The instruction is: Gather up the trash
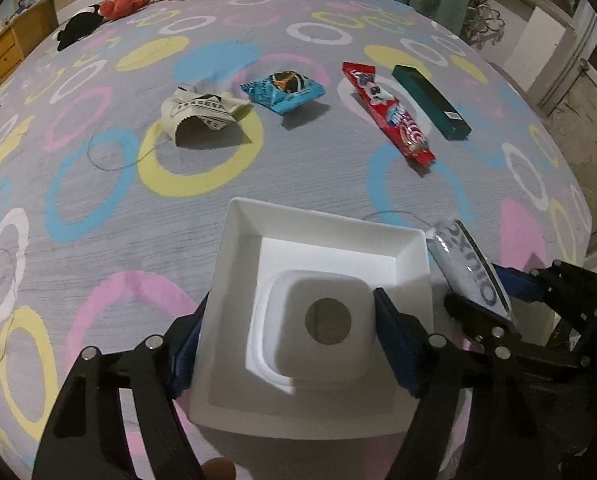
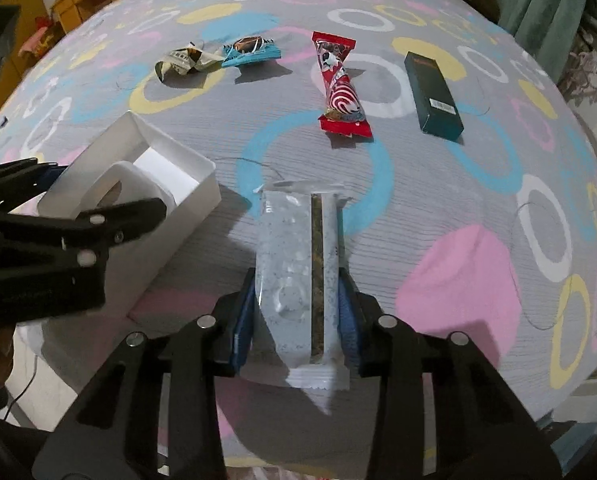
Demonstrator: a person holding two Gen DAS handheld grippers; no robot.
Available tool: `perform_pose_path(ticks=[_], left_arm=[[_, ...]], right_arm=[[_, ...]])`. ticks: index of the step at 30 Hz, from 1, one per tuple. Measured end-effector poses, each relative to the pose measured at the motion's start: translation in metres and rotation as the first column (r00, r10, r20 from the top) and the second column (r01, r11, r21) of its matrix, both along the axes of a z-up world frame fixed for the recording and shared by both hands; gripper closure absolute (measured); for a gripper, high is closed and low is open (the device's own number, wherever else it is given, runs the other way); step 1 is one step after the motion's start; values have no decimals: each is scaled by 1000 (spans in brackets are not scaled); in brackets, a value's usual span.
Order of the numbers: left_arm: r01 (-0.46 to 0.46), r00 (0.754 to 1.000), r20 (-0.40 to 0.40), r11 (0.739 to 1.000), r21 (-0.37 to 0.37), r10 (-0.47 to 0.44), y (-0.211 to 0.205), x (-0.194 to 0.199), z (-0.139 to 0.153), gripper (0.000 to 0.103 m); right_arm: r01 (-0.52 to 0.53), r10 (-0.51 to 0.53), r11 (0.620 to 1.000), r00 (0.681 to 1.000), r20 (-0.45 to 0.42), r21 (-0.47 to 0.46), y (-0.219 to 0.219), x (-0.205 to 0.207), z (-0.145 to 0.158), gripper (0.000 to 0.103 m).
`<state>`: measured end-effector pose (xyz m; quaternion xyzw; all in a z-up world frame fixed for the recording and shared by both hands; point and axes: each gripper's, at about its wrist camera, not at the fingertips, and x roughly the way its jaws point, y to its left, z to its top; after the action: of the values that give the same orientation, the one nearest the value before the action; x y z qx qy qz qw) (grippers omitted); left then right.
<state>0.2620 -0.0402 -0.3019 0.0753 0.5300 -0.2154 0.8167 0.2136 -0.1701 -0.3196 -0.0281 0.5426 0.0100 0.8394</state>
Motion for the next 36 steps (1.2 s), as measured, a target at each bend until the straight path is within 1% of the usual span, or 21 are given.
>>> perform_pose_path(ticks=[2,4,5,7,9,13,15,18,19,23,29,36], left_arm=[[-3,1000,6,1000,-2,3,0,-3,1,30],[-9,1000,11,1000,-27,10,1,-6,6,31],[-12,1000,25,999,-33,13,1,-8,11,31],[-6,999,53,1000,-30,8,-1,-12,18,31],[-12,998,68,999,-51,15,0,-13,25,31],[-51,995,84,998,-47,55,5,-11,29,31],[-70,993,96,997,-30,73,6,-10,29,30],[-106,986,125,994,-23,108,11,-12,35,30],[-128,982,140,992,-10,128,12,-13,38,30],[-165,970,177,986,-16,165,19,-18,48,30],[-191,962,198,982,-4,188,24,-24,51,30],[-214,946,246,977,-6,209,26,-46,61,30]], right_arm=[[2,-2,1000,1000,4,-9,1,1,0,66],[5,-5,1000,1000,6,-3,0,1,2,67],[11,-11,1000,1000,4,10,-2,1,4,67],[15,-15,1000,1000,8,6,-3,-2,8,67],[21,-21,1000,1000,17,-3,-3,-6,14,67],[36,-36,999,999,31,8,-6,-14,20,67],[36,-37,999,999,39,8,-6,-18,23,66],[39,-39,999,998,48,9,-6,-24,28,66],[40,-40,999,998,52,10,-7,-25,31,66],[39,-40,999,997,69,10,-5,-32,39,66],[35,-36,999,995,95,12,-8,-44,53,66],[33,-35,999,991,129,23,-9,-65,70,66]])
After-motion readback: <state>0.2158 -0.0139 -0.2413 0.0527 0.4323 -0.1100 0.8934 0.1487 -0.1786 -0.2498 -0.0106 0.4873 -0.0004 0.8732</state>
